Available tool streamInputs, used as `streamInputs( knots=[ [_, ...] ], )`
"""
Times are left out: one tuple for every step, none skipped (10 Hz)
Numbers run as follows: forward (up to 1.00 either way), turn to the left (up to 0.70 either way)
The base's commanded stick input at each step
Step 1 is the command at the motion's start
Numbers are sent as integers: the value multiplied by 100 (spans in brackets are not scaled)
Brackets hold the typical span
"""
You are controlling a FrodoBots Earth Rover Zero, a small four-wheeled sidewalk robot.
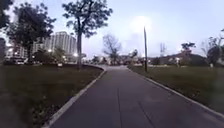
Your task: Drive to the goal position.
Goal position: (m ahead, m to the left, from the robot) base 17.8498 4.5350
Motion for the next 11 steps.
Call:
streamInputs(
  knots=[
    [70,0],
    [70,0],
    [70,0],
    [70,0],
    [70,0],
    [70,0],
    [70,0],
    [70,0],
    [70,0],
    [70,0],
    [70,0]
  ],
)
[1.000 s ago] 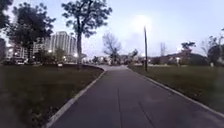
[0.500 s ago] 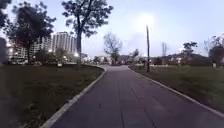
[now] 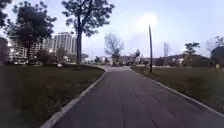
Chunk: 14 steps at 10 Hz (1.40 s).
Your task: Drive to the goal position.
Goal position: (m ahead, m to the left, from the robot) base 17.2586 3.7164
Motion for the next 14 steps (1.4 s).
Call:
streamInputs(
  knots=[
    [70,0],
    [70,0],
    [70,0],
    [70,0],
    [70,0],
    [70,0],
    [70,0],
    [70,0],
    [70,0],
    [70,0],
    [70,0],
    [70,0],
    [70,0],
    [70,0]
  ],
)
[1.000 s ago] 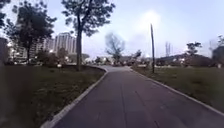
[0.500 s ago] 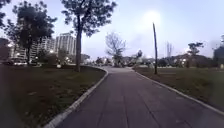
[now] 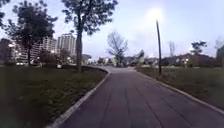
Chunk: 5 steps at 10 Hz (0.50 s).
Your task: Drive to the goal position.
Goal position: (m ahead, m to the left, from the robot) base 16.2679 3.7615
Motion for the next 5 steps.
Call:
streamInputs(
  knots=[
    [70,0],
    [70,0],
    [70,0],
    [70,0],
    [70,0]
  ],
)
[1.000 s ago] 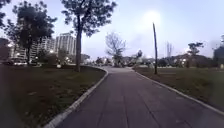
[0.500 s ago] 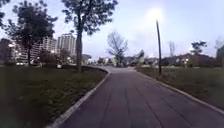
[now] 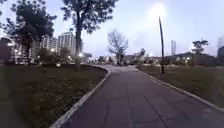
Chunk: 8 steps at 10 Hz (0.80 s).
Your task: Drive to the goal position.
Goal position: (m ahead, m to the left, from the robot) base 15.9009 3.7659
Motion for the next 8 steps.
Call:
streamInputs(
  knots=[
    [70,0],
    [70,0],
    [70,0],
    [70,0],
    [70,0],
    [70,0],
    [70,-10],
    [70,-31]
  ],
)
